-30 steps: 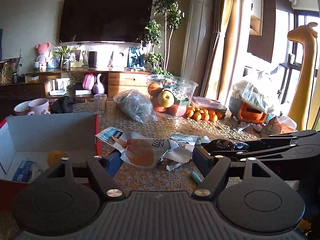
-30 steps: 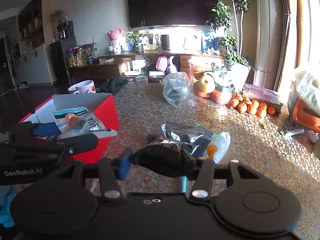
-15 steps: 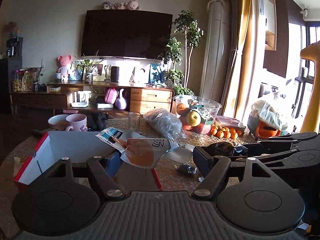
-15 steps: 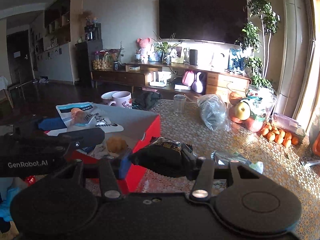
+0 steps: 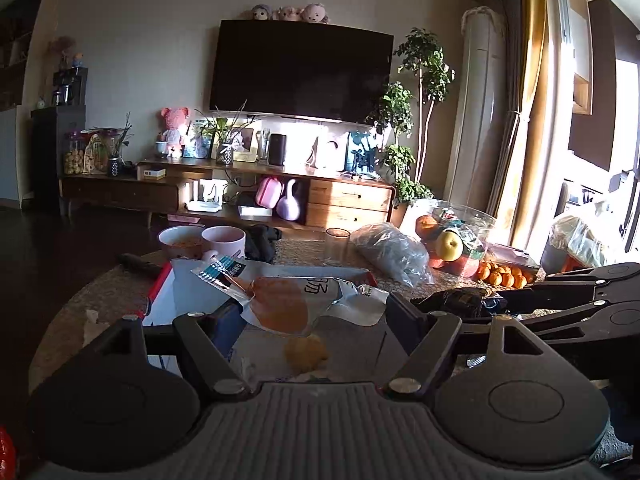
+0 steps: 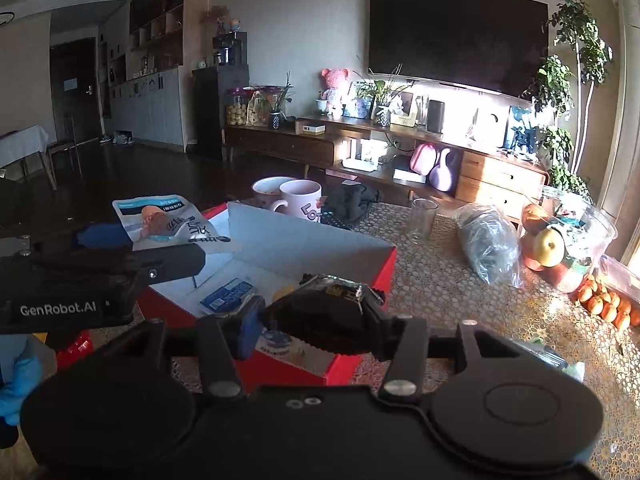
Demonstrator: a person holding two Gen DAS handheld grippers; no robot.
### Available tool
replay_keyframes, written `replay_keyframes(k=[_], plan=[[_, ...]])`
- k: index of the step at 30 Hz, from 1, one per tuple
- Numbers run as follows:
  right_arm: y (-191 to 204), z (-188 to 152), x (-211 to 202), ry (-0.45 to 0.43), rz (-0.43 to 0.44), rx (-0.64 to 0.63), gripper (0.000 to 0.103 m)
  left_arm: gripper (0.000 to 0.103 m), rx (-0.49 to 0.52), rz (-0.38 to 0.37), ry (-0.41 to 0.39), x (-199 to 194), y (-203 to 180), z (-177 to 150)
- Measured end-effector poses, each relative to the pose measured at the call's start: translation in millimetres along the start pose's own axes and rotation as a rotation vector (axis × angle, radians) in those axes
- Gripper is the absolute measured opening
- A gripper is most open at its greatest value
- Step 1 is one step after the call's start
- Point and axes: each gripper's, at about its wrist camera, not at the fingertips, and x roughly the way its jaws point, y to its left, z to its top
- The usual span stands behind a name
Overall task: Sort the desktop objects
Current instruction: 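Carry the snack packet and black pouch with both grippers over the red box, then lower the packet and pouch into the box and open both grippers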
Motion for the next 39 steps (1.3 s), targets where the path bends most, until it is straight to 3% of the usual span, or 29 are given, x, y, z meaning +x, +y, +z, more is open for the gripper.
replay_keyframes(k=[11, 18, 24, 39], plan=[[6.1, 6.2, 41.5, 0.048, 0.018, -0.015, 0.051, 0.075, -0.002, 0.03, 0.046, 27.3, 29.2, -9.2], [8.0, 10.8, 67.8, 0.063, 0.02, -0.04, 0.051, 0.075, -0.03, 0.033, 0.137, 61.1, 50.6, -14.6], [3.8, 17.4, 93.9, 0.094, 0.024, -0.046, 0.051, 0.075, 0.003, -0.003, 0.218, 90.3, 56.5, -14.3], [3.4, 34.8, 159.0, 0.211, 0.036, -0.019, 0.051, 0.075, -0.035, 0.038, 0.412, 155.7, 84.3, -8.9]])
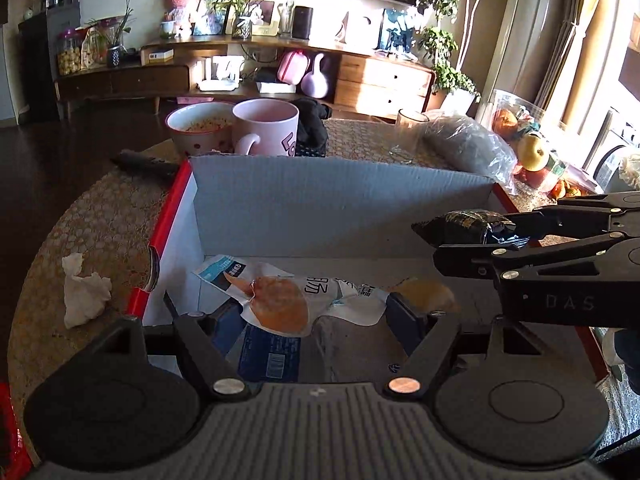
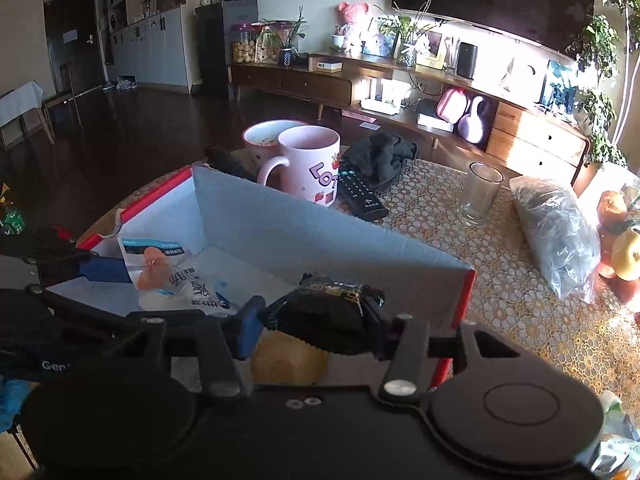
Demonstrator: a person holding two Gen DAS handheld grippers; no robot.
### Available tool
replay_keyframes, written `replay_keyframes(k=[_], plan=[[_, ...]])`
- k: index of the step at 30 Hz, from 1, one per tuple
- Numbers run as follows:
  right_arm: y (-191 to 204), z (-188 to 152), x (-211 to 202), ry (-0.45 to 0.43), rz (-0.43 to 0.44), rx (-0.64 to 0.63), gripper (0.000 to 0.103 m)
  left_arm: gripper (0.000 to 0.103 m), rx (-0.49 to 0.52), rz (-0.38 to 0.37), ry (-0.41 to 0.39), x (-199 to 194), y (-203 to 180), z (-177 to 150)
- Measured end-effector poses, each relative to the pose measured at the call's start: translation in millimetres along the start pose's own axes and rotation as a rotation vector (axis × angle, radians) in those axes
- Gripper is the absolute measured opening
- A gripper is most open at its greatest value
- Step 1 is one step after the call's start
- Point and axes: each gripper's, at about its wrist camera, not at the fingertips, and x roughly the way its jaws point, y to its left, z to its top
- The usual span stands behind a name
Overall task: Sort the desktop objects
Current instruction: 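Lower the packet and pouch into the box and open both grippers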
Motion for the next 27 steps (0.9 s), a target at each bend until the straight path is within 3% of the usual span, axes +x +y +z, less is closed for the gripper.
replay_keyframes(k=[12, 17, 27], plan=[[-9.6, 7.0, 32.3, 0.128, -0.031, 0.043, 0.052, 0.075, 0.052, 0.016, 0.109, 24.1, -5.0, 4.6], [-7.5, 13.3, 39.2, 0.144, -0.016, 0.062, 0.052, 0.075, 0.073, 0.037, 0.174, 36.3, -8.3, 6.2], [-2.5, 13.3, 48.6, 0.181, -0.031, 0.039, 0.056, 0.076, 0.046, 0.015, 0.224, 40.2, -3.0, 7.8]])
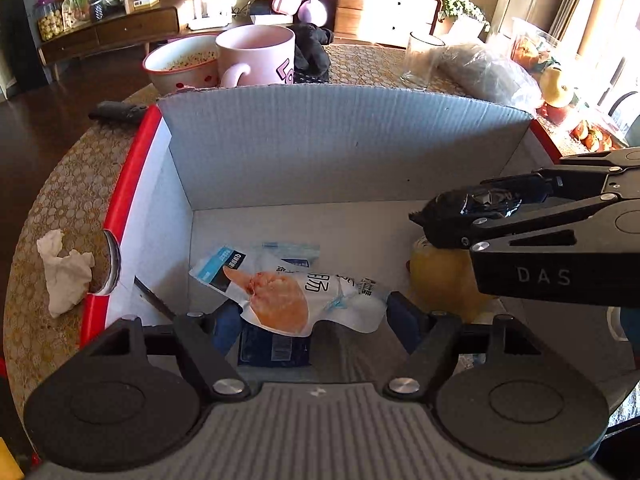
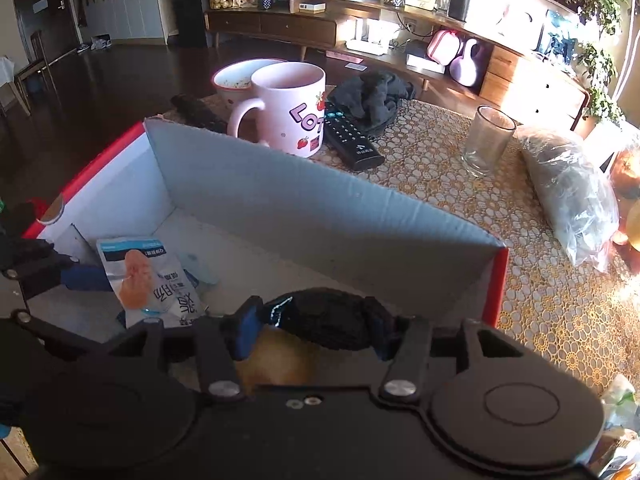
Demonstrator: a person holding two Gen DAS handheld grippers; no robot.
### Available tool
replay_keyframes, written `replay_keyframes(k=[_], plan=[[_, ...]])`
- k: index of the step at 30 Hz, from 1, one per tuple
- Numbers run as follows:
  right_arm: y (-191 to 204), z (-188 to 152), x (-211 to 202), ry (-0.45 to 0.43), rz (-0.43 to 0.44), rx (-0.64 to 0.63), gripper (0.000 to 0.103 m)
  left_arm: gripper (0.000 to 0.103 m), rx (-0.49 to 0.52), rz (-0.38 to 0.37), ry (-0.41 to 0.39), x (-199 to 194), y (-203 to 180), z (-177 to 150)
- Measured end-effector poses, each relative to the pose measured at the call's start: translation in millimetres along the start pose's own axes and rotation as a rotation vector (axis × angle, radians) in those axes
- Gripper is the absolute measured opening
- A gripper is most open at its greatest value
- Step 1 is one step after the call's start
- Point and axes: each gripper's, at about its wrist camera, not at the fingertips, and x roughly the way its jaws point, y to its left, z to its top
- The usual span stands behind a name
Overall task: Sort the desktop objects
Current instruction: 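Lower the packet and pouch into the box and open both grippers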
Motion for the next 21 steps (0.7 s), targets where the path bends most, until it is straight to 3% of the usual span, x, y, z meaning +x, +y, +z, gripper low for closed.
replay_keyframes(k=[5, 21], plan=[[4.8, -2.8, -9.2, -0.04, 0.006, -0.013, 0.078, 0.077, -0.015, -0.009, -0.011, -1.3, 0.6, -1.3], [-18.9, -20.5, -59.5, -0.121, 0.063, 0.08, 0.078, 0.082, -0.023, 0.02, -0.08, -34.3, -10.5, -10.7]])
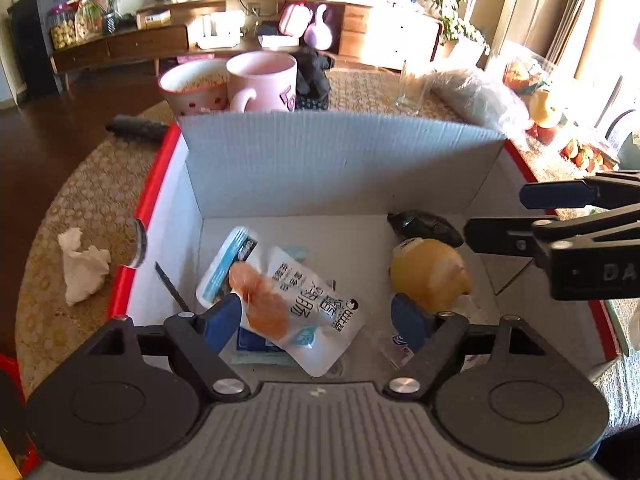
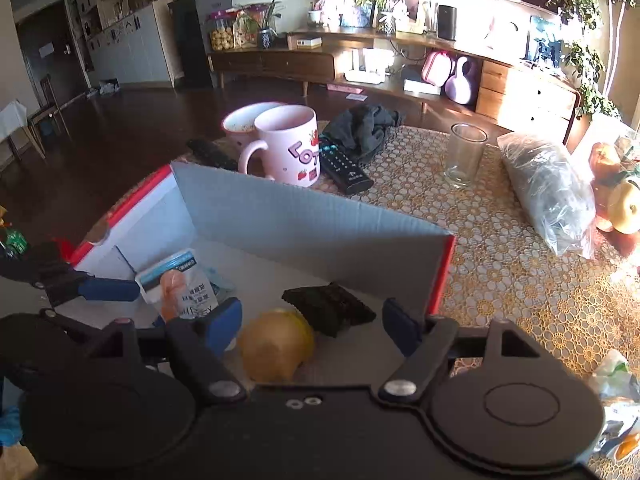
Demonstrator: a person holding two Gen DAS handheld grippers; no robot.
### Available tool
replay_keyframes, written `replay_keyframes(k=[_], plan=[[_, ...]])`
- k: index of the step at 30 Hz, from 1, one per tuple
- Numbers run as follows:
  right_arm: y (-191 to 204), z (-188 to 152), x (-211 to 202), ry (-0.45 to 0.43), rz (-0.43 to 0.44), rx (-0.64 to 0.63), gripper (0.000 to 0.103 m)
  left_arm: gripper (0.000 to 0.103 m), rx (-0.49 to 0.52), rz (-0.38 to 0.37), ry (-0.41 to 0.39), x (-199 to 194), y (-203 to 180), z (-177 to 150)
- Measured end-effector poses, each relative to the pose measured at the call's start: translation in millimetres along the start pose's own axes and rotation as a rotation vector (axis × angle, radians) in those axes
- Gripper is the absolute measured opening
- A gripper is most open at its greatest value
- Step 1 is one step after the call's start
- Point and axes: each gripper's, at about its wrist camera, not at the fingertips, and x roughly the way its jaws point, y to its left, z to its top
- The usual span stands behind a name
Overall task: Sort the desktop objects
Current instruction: 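Lower the packet and pouch into the box and open both grippers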
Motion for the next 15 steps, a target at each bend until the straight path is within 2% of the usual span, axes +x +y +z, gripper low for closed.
replay_keyframes(k=[5, 15], plan=[[-3.1, -8.2, -29.6, -0.044, 0.032, 0.011, 0.078, 0.082, -0.005, -0.001, -0.056, -23.0, -5.0, 0.0], [1.1, -29.6, -82.8, -0.108, 0.051, -0.006, 0.078, 0.082, -0.005, 0.001, -0.117, -58.8, -25.9, -11.7]])
